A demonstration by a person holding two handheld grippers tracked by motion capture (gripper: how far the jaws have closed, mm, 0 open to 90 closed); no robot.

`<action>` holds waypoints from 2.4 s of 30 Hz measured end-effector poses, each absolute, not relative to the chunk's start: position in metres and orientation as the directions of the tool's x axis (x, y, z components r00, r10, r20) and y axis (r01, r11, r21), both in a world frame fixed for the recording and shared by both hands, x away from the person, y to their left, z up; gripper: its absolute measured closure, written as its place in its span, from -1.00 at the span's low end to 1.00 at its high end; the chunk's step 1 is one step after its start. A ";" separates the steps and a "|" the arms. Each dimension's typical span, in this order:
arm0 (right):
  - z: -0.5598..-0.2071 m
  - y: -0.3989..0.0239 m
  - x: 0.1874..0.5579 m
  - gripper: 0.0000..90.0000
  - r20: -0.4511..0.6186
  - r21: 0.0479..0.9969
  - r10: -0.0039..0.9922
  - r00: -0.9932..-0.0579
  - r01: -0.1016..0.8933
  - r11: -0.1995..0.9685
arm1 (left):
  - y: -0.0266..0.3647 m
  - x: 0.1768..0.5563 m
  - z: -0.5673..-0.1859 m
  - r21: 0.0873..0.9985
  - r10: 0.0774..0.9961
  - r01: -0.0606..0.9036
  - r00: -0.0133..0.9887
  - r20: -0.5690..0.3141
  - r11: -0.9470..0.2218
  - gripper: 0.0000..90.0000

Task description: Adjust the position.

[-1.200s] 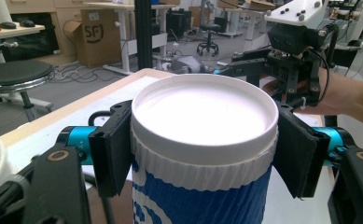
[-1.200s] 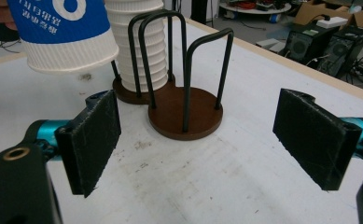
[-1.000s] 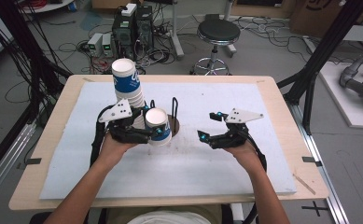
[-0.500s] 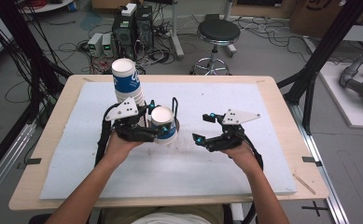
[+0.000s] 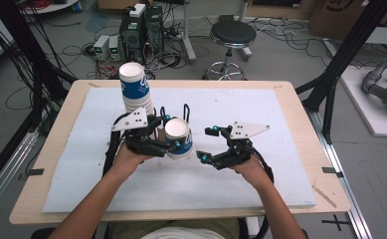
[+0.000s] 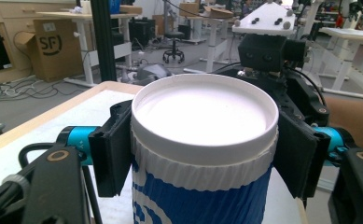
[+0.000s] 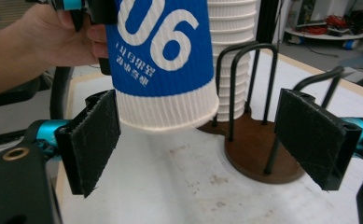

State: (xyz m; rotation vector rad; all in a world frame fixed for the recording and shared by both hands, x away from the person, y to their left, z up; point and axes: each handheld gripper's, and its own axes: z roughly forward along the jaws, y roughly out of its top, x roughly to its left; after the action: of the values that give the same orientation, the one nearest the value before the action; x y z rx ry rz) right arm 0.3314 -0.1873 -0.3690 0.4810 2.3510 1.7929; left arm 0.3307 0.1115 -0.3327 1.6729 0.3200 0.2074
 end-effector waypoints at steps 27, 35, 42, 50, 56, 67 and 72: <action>-0.378 -0.153 0.326 -0.68 0.085 0.958 0.224 -0.971 0.141 0.248 | 0.103 0.327 -0.332 0.992 0.215 0.106 0.973 -0.088 -0.075 -0.35; -0.376 -0.156 0.326 -0.51 0.078 0.959 0.210 -0.975 0.131 0.252 | 0.103 0.327 -0.333 0.991 0.214 0.108 0.973 -0.089 -0.077 -0.34; -0.375 -0.158 0.328 -0.46 0.073 0.940 0.215 -0.974 0.139 0.310 | 0.100 0.328 -0.334 0.974 0.237 0.149 0.966 -0.106 -0.171 -0.56; -0.370 -0.170 0.331 -0.46 0.066 0.935 0.246 -0.967 0.147 0.324 | 0.104 0.327 -0.330 0.968 0.246 0.131 0.966 -0.077 -0.214 -0.63; -0.368 -0.171 0.332 -0.46 0.044 0.924 0.250 -0.967 0.134 0.359 | 0.109 0.327 -0.325 0.962 0.229 0.123 0.971 -0.066 -0.242 -0.63; -0.360 -0.172 0.331 -0.45 0.008 0.887 0.227 -0.974 0.113 0.449 | 0.108 0.328 -0.326 0.951 0.215 0.125 0.974 -0.063 -0.284 -0.63; -0.359 -0.170 0.332 -0.45 -0.002 0.867 0.205 -0.979 0.101 0.488 | 0.105 0.330 -0.323 0.943 0.197 0.119 0.979 -0.058 -0.311 -0.63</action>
State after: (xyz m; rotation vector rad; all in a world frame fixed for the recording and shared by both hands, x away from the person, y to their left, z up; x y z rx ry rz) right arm 0.3320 -0.1698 -0.3588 0.2701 2.6180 1.5147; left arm 0.3303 0.1050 -0.3229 1.8922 0.2281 0.0790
